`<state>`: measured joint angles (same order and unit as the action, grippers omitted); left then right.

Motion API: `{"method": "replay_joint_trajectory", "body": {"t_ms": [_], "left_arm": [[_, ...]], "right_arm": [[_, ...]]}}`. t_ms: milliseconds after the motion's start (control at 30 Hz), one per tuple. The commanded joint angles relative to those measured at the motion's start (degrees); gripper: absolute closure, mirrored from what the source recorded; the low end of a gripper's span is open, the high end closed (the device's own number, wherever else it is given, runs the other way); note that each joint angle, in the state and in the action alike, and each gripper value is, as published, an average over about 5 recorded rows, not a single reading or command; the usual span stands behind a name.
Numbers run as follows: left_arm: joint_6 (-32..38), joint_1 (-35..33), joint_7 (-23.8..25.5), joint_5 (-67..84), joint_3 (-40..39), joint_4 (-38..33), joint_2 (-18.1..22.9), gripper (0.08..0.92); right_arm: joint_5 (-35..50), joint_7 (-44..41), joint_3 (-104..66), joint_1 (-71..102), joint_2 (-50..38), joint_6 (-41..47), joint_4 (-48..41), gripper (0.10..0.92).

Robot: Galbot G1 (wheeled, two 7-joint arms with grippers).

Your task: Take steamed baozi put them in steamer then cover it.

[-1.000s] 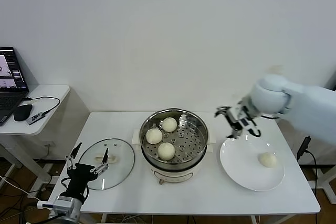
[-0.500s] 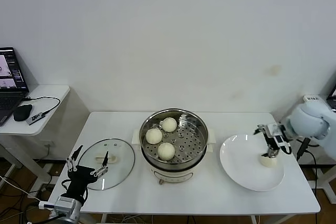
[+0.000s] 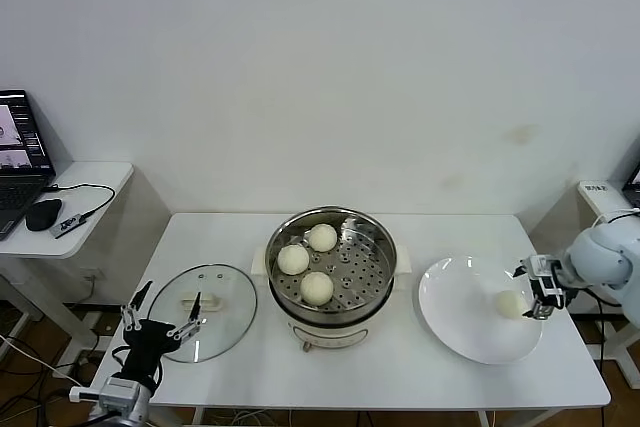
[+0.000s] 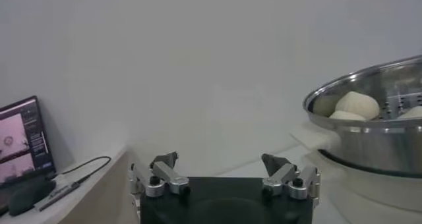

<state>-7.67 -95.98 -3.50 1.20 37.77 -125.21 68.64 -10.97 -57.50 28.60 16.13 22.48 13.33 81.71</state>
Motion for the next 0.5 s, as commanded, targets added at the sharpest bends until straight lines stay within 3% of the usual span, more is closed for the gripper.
{"method": "replay_joint_trajectory", "body": {"t_ms": [33, 500], "left_arm": [[0.0, -0.2, 0.0, 0.0, 0.3, 0.0, 0.0, 0.177], [0.0, -0.2, 0.0, -0.1, 0.4, 0.5, 0.2, 0.177]], "right_arm": [[-4.2, 0.4, -7.0, 7.6, 5.2, -1.2, -9.5, 0.203], [-5.4, 1.8, -6.4, 6.4, 10.1, -1.2, -13.5, 0.246]]}}
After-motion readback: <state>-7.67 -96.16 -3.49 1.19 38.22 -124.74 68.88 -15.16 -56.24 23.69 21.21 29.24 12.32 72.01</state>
